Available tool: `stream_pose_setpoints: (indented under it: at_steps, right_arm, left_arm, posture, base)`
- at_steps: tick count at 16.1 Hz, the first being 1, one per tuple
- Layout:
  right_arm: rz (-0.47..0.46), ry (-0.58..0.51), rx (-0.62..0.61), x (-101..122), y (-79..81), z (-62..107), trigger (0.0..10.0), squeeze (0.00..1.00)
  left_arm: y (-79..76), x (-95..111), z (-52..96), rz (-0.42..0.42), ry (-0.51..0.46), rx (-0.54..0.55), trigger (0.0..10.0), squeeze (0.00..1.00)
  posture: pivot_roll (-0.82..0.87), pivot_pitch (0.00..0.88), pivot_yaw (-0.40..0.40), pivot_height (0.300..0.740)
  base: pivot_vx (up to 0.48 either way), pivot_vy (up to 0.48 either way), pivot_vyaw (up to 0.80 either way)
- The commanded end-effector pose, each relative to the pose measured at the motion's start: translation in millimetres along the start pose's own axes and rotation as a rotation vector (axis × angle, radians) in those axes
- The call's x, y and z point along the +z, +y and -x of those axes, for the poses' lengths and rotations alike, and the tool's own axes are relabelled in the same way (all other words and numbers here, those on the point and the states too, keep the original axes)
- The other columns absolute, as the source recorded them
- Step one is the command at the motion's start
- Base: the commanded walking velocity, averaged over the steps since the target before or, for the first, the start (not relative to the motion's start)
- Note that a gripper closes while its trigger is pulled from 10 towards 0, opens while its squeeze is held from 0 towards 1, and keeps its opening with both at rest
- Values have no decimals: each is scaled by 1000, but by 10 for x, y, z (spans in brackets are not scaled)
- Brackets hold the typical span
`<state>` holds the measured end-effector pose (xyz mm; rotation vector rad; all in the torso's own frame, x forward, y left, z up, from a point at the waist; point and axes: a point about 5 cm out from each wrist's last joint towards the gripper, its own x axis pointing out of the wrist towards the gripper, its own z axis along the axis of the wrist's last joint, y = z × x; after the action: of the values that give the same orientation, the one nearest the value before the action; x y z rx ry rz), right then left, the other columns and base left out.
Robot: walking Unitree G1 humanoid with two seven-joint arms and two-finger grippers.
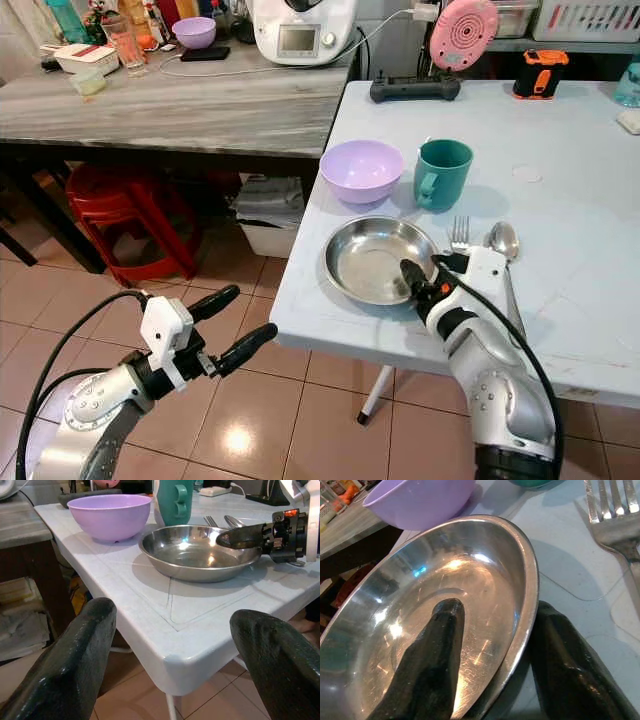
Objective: Setting the table
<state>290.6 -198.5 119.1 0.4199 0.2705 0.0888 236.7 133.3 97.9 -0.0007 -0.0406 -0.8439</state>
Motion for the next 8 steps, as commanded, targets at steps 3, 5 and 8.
stream_pose_setpoints:
  at_steps: [3,5,8]
  right_arm:
    - [-55,93,-14,-204,28,-31,0,0]
    - [-76,104,-17,-224,33,-31,0,0]
    - [-103,114,-27,-237,27,-43,0,0]
  left_arm:
    - [-17,21,28,-10,2,-23,10000,0]
    - [-20,21,23,-10,2,-28,10000,0]
    - [-18,21,12,-9,2,-33,10000,0]
  posture:
    - [-51,76,114,740]
    - [-51,73,117,740]
    - [-51,69,120,740]
  base:
    - [0,0,0]
    - [0,0,0]
    - [0,0,0]
